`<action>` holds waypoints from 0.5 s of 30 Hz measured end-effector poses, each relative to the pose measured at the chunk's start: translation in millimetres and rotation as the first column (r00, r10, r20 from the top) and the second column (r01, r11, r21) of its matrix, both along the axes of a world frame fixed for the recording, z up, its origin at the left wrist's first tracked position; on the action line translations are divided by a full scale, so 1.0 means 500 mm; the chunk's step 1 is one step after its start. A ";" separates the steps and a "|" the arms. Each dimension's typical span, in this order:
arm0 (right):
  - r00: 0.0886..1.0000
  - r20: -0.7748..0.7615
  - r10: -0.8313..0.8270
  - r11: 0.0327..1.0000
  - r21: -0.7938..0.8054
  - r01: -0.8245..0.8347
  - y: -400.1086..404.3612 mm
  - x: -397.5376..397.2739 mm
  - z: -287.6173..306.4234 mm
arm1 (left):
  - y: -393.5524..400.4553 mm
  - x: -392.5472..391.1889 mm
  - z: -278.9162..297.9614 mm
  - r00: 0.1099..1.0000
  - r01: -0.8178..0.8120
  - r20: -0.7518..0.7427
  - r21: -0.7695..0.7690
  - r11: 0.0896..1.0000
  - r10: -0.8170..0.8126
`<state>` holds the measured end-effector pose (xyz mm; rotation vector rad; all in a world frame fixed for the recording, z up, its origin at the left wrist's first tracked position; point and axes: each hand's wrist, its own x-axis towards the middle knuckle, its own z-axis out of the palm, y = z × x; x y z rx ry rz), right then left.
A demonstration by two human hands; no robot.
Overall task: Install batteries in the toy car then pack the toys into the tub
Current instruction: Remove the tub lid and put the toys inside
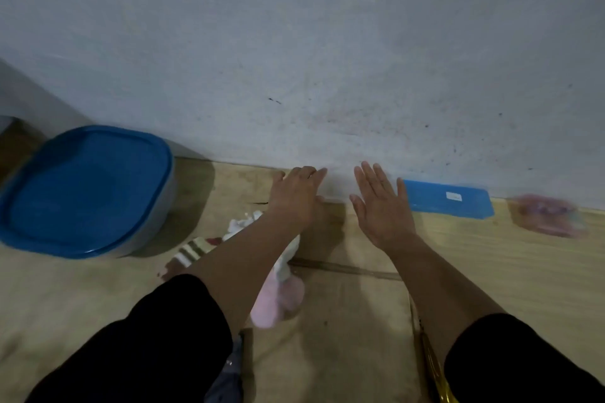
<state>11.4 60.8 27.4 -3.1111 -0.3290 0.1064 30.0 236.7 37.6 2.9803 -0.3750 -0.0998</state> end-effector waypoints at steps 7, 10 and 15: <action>0.960 0.060 0.273 0.960 0.046 -0.276 0.169 -0.049 0.090 | 0.221 -0.155 0.106 0.956 -0.289 0.041 -0.015 0.957 0.290; 0.922 0.098 0.375 0.925 0.028 -0.380 0.271 -0.086 0.106 | 0.326 -0.228 0.139 0.915 -0.402 0.055 0.027 0.915 0.400; 0.867 0.113 0.484 0.872 0.021 -0.490 0.448 -0.145 0.135 | 0.475 -0.317 0.139 0.889 -0.457 0.037 0.083 0.885 0.456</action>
